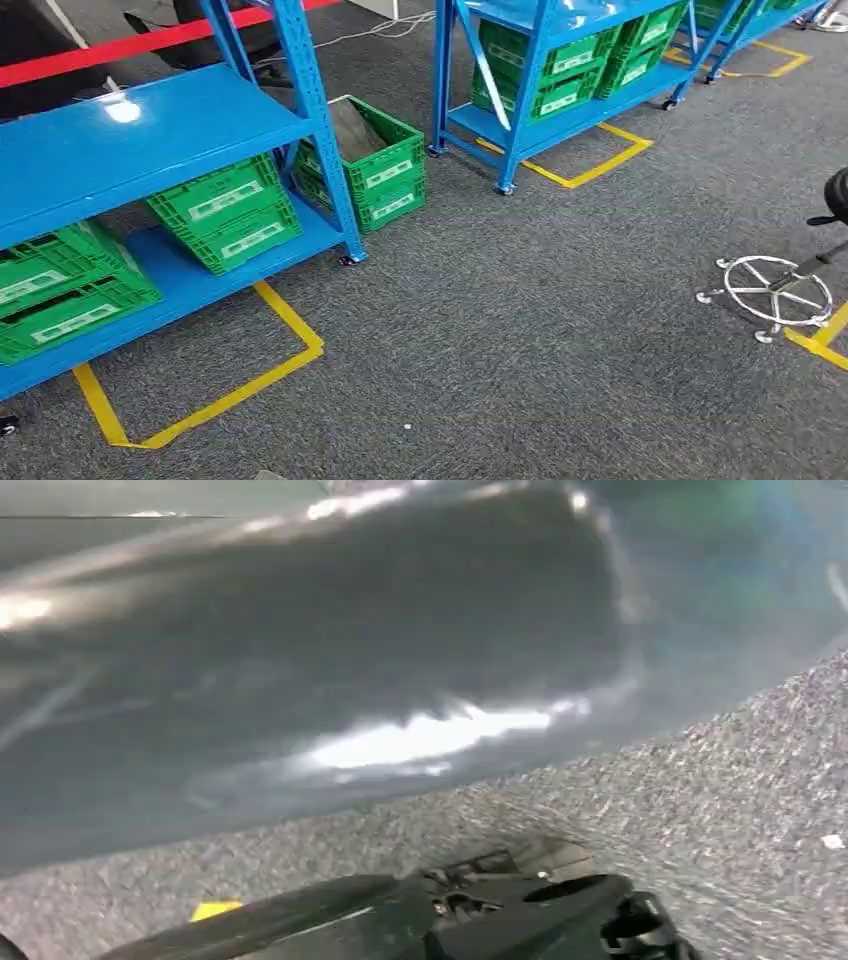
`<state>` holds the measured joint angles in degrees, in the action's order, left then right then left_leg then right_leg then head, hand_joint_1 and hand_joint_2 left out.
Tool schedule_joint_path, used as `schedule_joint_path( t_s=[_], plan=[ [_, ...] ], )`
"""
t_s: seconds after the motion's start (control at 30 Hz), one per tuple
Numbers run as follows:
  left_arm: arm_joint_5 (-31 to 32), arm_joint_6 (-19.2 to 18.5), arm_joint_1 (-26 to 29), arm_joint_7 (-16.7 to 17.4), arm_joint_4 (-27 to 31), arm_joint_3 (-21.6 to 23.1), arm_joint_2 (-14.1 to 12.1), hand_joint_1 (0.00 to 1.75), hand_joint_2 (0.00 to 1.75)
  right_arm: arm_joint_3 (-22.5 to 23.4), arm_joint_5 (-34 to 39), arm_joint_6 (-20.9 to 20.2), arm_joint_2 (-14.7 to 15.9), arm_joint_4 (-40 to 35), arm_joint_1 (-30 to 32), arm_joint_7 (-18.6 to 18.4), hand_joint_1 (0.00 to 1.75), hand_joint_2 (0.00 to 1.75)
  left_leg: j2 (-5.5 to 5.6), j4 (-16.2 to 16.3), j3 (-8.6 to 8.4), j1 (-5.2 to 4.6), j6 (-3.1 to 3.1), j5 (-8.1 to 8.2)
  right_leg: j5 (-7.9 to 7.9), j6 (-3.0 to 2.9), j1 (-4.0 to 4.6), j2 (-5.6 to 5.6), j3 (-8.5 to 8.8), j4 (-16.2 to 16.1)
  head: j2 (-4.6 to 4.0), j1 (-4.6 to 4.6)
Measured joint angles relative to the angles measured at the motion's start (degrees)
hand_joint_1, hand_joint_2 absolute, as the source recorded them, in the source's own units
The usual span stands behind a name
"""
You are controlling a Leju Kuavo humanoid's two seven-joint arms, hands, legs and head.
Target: Take the parts from the cabinet and place them on the table.
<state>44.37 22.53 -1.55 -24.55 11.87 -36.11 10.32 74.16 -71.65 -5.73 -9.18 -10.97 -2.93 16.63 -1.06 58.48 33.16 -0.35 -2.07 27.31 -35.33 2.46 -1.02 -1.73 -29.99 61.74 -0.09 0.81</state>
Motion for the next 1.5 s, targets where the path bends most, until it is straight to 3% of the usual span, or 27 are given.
schedule_joint_path(
  t_s=[0.07,0.13,0.2,0.27,0.3,0.43,0.5,0.57,0.63,0.67,0.73,0.77,0.8,0.83,0.93,0.97,1.0,1.03,1.1,1.13,1.2,1.27,1.3,1.33,1.43,1.47,1.5],
  plan=[
    [0.07,0.11,-0.39,0.0,0.0,0.02,0.18,0.0,0.0,0.0,0.0,0.07,0.0,0.0,0.28,-0.04,0.0,0.0,1.44,0.0,0.15,-0.02,-0.33,0.06,-3.85,0.03,0.01,1.41,-5.04,9.43,0.0,-0.11],
    [0.07,0.13,-0.37,0.41,0.0,0.0,0.15,0.0,0.0,0.0,-0.09,0.09,0.0,0.0,0.53,-0.07,0.0,0.0,2.98,0.02,-0.03,-0.17,-0.45,0.16,-3.87,-0.04,0.12,1.58,-8.44,14.02,0.0,-0.09],
    [0.11,0.28,-0.29,0.74,0.0,-0.02,0.15,0.0,0.0,0.0,-0.13,0.17,0.0,0.0,0.54,-0.07,0.0,0.0,4.64,0.05,-0.39,-0.26,-0.45,0.27,1.42,-0.45,0.15,1.9,-6.76,8.17,0.0,-0.07],
    [0.17,0.28,-0.34,0.83,0.0,-0.02,0.26,0.0,0.0,0.0,-0.13,0.2,0.0,0.0,0.56,-0.07,0.0,0.0,6.11,0.05,-0.66,-0.21,-0.31,0.49,6.4,-1.21,0.2,5.02,-3.15,-1.52,0.0,-0.13],
    [0.22,0.33,-0.48,0.85,-0.04,-0.02,0.33,0.0,0.0,-0.02,-0.15,0.22,0.07,0.0,0.52,-0.07,0.0,0.0,6.67,0.35,-0.44,-0.49,-0.05,0.59,5.84,-1.46,-0.06,6.72,-2.56,-2.55,0.0,0.1],
    [0.48,0.77,-0.16,1.53,-0.04,-0.04,0.2,0.0,0.0,0.0,-0.31,0.29,-0.02,0.02,0.43,-0.11,0.0,0.0,8.95,0.18,0.17,-0.02,1.32,0.25,5.71,-2.12,-0.02,4.73,-1.24,-3.95,0.0,-0.09],
    [0.48,0.83,-0.16,1.53,-0.04,-0.07,0.11,0.0,0.0,0.0,-0.37,0.28,-0.02,-0.02,0.4,-0.07,0.0,0.0,4.12,2.94,1.23,-0.08,2.04,2.36,5.81,-2.55,-0.18,3.23,-0.46,-4.65,0.0,0.59],
    [0.48,0.83,-0.64,1.53,-0.04,-0.07,0.13,0.0,0.0,0.0,-0.46,0.28,-0.02,-0.02,0.73,-0.09,0.0,0.0,2.41,11.32,5.36,0.42,2.79,6.11,5.48,-2.84,-0.14,1.23,-0.08,-4.65,0.0,0.61],
    [0.48,0.76,-0.57,1.49,-0.04,-0.07,0.09,0.0,0.0,0.0,-0.55,0.28,-0.02,-0.02,0.91,-0.09,0.0,0.0,1.85,16.55,8.09,0.92,3.28,7.2,5.05,-2.8,-0.21,-0.54,0.23,-4.63,0.0,0.61],
    [0.57,0.53,-0.34,1.31,-0.04,-0.07,-0.02,0.0,0.0,0.0,-0.55,0.28,-0.02,-0.02,0.9,-0.09,0.0,0.0,1.7,15.54,7.66,1.15,3.47,5.72,4.74,-2.72,-0.28,-1.22,0.49,-4.63,0.0,0.59],
    [0.66,0.24,-0.03,1.03,-0.04,-0.07,-0.2,0.0,0.0,0.0,-0.61,0.2,-0.02,-0.02,0.85,-0.07,0.0,0.0,0.89,7.9,3.94,1.36,3.6,0.65,4.21,-2.25,-0.48,-2.42,1.24,-4.63,0.0,0.59],
    [0.68,0.18,-0.02,0.85,-0.04,-0.07,-0.3,0.0,0.0,0.0,-0.66,0.17,-0.02,-0.02,0.84,-0.07,0.0,0.0,-0.68,3.28,1.62,1.33,3.49,-1.58,3.8,-1.8,-0.56,-2.95,1.7,-4.64,0.0,0.63],
    [0.68,0.13,-0.15,0.79,-0.04,-0.07,-0.31,0.0,0.0,0.0,-0.68,0.17,-0.02,-0.02,0.86,-0.04,0.0,0.0,-3.24,1.46,0.5,0.63,3.39,-0.58,3.45,-1.29,-0.33,-3.43,1.31,-4.7,0.0,0.61],
    [0.74,0.11,-0.44,0.61,-0.04,-0.07,-0.33,0.0,0.0,0.0,-0.68,0.17,-0.02,-0.02,0.87,0.0,0.0,0.0,-3.19,0.04,-0.01,0.28,2.39,0.34,2.85,-0.78,-0.1,-4.04,1.61,-4.65,0.0,0.81],
    [0.79,0.11,-0.02,0.55,-0.04,-0.07,-0.46,0.0,0.0,0.0,-0.7,0.17,-0.02,-0.02,0.51,0.0,0.0,0.0,-1.29,-0.16,-0.18,0.39,1.0,0.96,3.13,0.42,-0.26,-5.33,3.98,-4.67,0.0,0.48],
    [0.79,0.11,0.2,0.55,-0.04,-0.07,-0.5,0.0,0.0,0.0,-0.72,0.17,-0.11,-0.02,0.36,0.0,0.0,0.0,-0.61,-0.49,-1.11,0.64,0.6,0.82,2.48,0.66,-0.56,-4.58,3.16,-4.24,0.02,0.46],
    [0.68,0.18,0.24,0.57,-0.04,-0.09,-0.48,0.0,0.0,-0.02,-0.72,0.13,-0.11,-0.02,0.18,0.02,0.0,0.0,-0.37,-0.5,-1.51,0.64,0.18,1.08,1.52,0.58,-0.7,-1.5,2.43,-2.29,0.0,0.26],
    [0.63,0.22,0.02,0.59,-0.04,-0.11,-0.48,0.0,0.0,-0.02,-0.72,0.15,-0.11,-0.02,0.16,0.02,0.0,0.0,0.32,-0.48,-1.55,0.63,-0.03,1.18,0.14,0.52,-0.66,0.15,0.21,1.32,0.0,0.15],
    [0.66,0.24,-0.29,0.68,-0.04,-0.11,-0.28,0.0,0.0,-0.02,-0.72,0.2,-0.09,-0.02,0.45,0.0,0.0,0.0,1.8,-0.48,-1.85,0.49,-0.52,1.75,-2.87,0.52,-0.53,1.37,-5.86,10.06,0.0,0.04],
    [0.66,0.26,-0.28,0.68,-0.04,-0.11,-0.24,0.0,0.0,-0.02,-0.77,0.2,-0.11,-0.02,0.66,0.0,0.0,0.0,2.69,-0.46,-2.27,0.42,-0.54,2.12,-3.45,0.57,-0.45,1.55,-8.36,12.66,0.0,0.06],
    [0.66,0.31,0.09,0.85,-0.04,-0.11,-0.2,0.0,0.0,-0.02,-0.77,0.2,-0.11,-0.02,0.93,0.0,0.0,0.0,4.46,-0.46,-3.7,0.4,-0.35,3.1,-0.89,0.52,-0.44,1.66,-9.22,10.19,0.0,0.11],
    [0.68,0.31,0.19,0.85,-0.04,-0.11,-0.02,0.0,0.0,-0.02,-0.72,0.22,-0.09,-0.02,1.09,0.0,0.0,0.0,5.9,-0.46,-5.48,0.44,-0.03,4.38,5.18,0.2,-0.49,3.07,-7.24,1.95,0.0,0.04],
    [0.77,0.31,0.24,0.85,-0.09,-0.11,0.11,0.0,0.0,-0.02,-0.72,0.24,-0.09,-0.02,1.35,0.0,0.0,0.0,6.46,-0.44,-5.53,0.55,0.23,5.16,9.71,0.16,-0.69,6.04,-7.12,-1.55,0.0,-0.13],
    [0.81,0.35,0.01,0.9,-0.11,-0.13,0.09,0.0,0.0,-0.02,-0.7,0.28,-0.09,-0.02,1.3,0.0,0.0,0.0,7.17,-0.24,-5.97,0.46,0.6,5.51,6.98,-0.27,-0.69,6.33,-7.0,-1.79,0.0,0.0],
    [0.85,0.48,-0.06,1.01,-0.11,-0.13,0.15,0.0,0.0,0.0,-0.68,0.37,-0.07,-0.02,1.28,0.0,0.0,0.0,7.94,-0.18,-6.41,0.78,1.57,5.49,7.07,-1.58,-0.13,4.6,-5.14,-2.04,0.0,-0.2],
    [0.85,0.48,-0.18,1.03,-0.09,-0.13,0.02,0.0,0.0,0.0,-0.68,0.39,-0.2,0.0,1.17,0.02,0.0,0.0,7.64,1.57,-5.6,0.73,1.71,4.93,6.94,-1.78,-0.65,4.21,-4.08,-2.42,0.0,-0.16],
    [0.85,0.5,-0.24,1.03,-0.09,-0.11,0.07,0.0,0.0,0.0,-0.57,0.39,-0.09,-0.04,1.15,0.04,0.0,0.0,4.74,5.96,-3.28,0.48,2.28,2.78,6.28,-2.16,-0.56,3.51,-2.92,-2.92,0.0,-0.02]
  ],
)
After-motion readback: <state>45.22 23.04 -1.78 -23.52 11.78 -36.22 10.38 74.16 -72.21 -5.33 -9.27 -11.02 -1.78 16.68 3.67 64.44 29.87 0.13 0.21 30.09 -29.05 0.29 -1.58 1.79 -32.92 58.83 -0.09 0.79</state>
